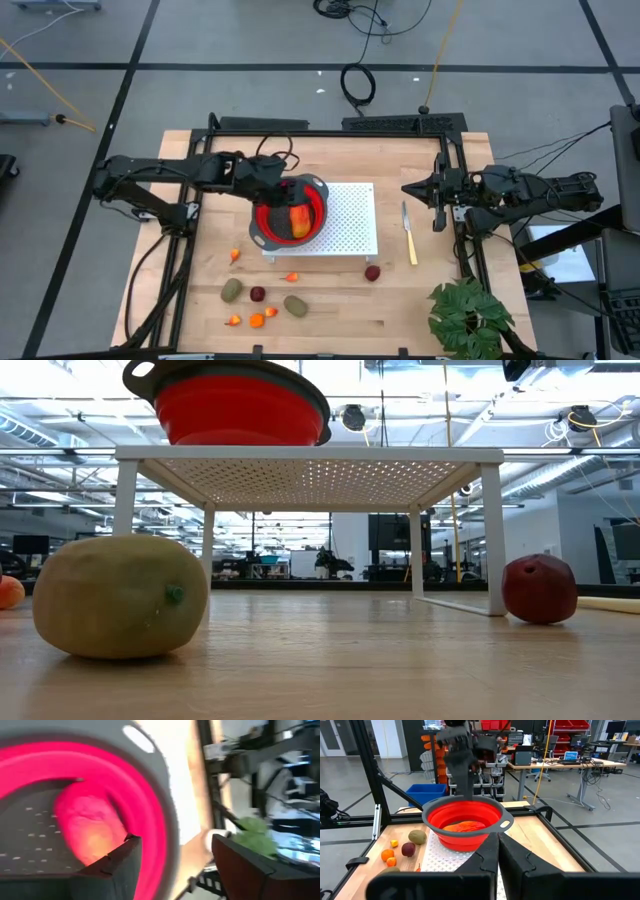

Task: Pick & Place Fruit
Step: Put the brown kiwi into the red strainer bowl on the shelf

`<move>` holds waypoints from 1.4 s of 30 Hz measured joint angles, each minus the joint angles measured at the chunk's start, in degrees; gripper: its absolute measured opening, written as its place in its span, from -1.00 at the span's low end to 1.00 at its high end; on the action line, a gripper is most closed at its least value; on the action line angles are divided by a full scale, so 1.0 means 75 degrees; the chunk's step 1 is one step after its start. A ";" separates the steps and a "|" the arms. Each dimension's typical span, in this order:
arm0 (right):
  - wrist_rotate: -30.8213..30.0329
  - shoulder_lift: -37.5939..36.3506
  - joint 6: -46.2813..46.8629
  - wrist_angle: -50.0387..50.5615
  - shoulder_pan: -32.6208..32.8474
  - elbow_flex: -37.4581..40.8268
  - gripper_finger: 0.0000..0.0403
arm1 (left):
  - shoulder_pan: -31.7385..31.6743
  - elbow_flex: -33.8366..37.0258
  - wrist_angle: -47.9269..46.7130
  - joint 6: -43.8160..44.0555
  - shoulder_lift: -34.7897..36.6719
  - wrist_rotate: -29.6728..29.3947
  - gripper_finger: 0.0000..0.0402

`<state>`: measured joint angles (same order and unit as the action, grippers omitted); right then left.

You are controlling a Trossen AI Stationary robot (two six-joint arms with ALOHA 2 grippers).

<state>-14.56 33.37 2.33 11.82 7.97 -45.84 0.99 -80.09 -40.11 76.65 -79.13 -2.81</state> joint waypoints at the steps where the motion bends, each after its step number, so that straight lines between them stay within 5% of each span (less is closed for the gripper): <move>1: -0.0001 0.0002 0.0000 0.0001 0.0000 0.0000 -0.99 | 0.0039 0.0000 0.0053 -0.0027 0.0064 -0.0011 0.09; 21: -0.0004 0.0000 0.0000 0.0055 -0.0001 0.0000 -1.00 | 0.1349 -0.0023 -0.0325 -0.0437 0.0860 0.0499 -0.61; 34: -0.0007 0.0002 0.0000 0.0055 -0.0001 0.0000 -0.99 | 0.3142 -0.0006 -0.0404 -0.0159 0.1014 0.0993 -0.98; 42: 0.0016 -0.0020 -0.0086 0.0195 -0.0001 0.0000 -1.00 | 0.4134 -0.0006 -0.0450 0.0687 0.0876 0.0126 -0.98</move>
<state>-14.45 33.22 1.68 13.28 7.97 -45.84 32.00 -80.14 -43.48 81.80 -72.56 -1.87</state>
